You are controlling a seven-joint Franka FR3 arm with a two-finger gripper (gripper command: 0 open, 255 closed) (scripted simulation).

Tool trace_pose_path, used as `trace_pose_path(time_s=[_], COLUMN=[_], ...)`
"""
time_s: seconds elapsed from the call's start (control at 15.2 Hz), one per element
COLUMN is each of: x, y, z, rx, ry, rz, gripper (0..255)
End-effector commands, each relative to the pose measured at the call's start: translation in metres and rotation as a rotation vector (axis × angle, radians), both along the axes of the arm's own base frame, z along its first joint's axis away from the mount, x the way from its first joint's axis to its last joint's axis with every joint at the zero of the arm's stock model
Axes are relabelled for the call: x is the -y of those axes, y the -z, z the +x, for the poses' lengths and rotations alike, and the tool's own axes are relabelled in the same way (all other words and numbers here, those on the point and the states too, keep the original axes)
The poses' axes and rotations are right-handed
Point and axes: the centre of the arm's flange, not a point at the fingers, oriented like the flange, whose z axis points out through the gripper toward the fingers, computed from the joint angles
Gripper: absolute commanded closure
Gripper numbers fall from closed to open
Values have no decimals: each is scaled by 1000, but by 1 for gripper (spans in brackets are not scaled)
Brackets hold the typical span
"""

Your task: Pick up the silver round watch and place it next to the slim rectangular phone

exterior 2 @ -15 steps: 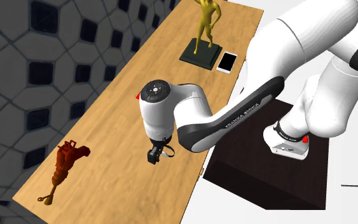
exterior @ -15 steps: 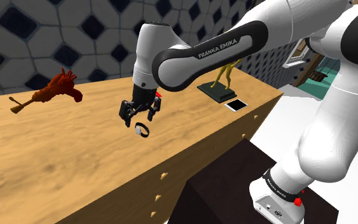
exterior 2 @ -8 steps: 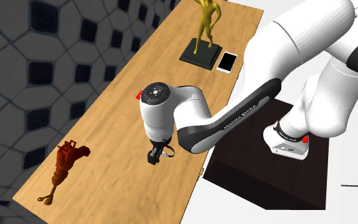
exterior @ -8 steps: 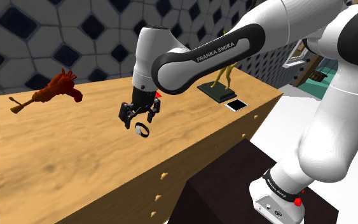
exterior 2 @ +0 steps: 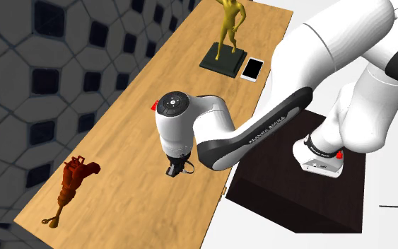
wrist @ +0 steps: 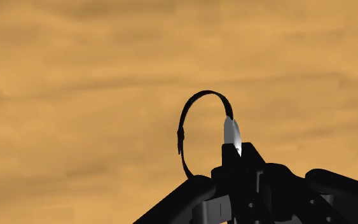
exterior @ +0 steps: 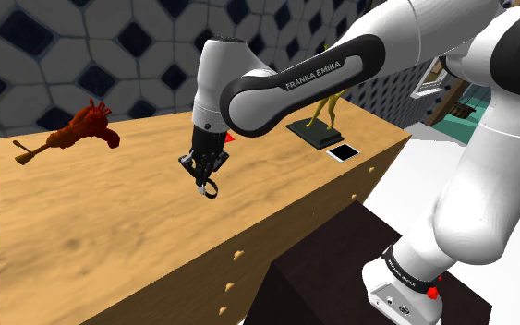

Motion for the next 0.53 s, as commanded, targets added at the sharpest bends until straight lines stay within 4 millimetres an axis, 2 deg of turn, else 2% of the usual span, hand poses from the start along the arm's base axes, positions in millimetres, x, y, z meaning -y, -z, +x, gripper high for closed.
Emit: trace_pose_path(time_s=[0.0, 0.13, 0.46], x=[0, 0, 0], y=[0, 0, -26], z=[0, 0, 0], rx=[-1, 0, 0], ry=[0, 0, 0], rz=[0, 0, 0], gripper=[255, 255, 255])
